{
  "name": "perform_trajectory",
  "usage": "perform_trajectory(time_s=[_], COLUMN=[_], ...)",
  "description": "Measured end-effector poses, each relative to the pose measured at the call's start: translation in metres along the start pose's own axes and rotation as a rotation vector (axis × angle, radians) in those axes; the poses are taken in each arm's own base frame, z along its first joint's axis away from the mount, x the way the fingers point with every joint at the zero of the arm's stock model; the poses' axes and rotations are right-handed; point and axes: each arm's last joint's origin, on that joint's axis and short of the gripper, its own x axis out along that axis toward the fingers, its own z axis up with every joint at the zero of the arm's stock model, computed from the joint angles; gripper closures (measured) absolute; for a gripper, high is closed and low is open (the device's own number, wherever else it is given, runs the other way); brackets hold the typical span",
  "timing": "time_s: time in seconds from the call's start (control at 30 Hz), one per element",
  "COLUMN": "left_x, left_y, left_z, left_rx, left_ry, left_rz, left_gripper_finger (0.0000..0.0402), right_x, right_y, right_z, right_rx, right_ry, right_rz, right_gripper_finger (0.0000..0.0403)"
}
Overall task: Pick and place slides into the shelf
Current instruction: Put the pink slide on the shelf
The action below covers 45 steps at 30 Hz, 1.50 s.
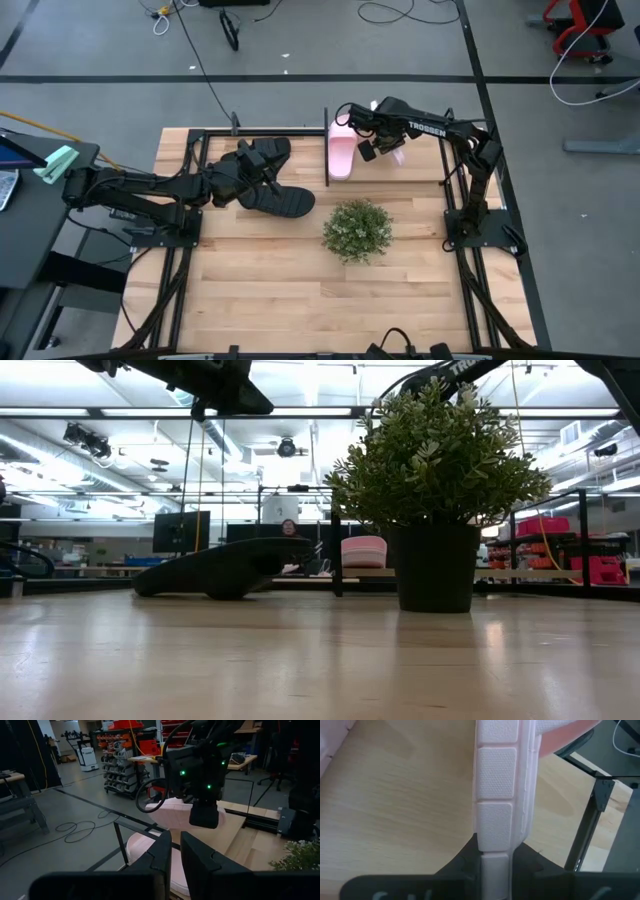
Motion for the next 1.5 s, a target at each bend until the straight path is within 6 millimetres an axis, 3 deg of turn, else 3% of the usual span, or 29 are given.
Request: perform_trajectory(time_s=[0.33, 0.6, 0.8, 1.07, 1.5], left_x=[0.000, 0.000, 0.001, 0.003, 0.003], left_y=[0.000, 0.000, 0.001, 0.004, 0.005], left_z=[0.000, -0.002, -0.002, -0.002, -0.003], left_rx=[0.003, 0.012, 0.011, 0.006, 0.012], left_ry=[0.003, 0.015, 0.015, 0.020, 0.029], left_rz=[0.000, 0.000, 0.006, 0.021, 0.023], left_gripper_finger=[0.0365, 0.0363, 0.0366, 0.0378, 0.0368], right_x=[0.000, 0.001, 0.000, 0.019, 0.019], right_y=[0.005, -0.001, 0.002, 0.003, 0.026], right_z=[0.006, -0.001, -0.001, -0.010, -0.015], right_rx=[0.021, -0.003, -0.002, -0.009, -0.008], right_ry=[-0.032, 0.013, 0.010, 0.038, -0.018], right_rz=[0.090, -0.013, 0.013, -0.024, 0.087], right_gripper_finger=[0.0340, 0.0340, 0.0340, 0.0340, 0.0341])
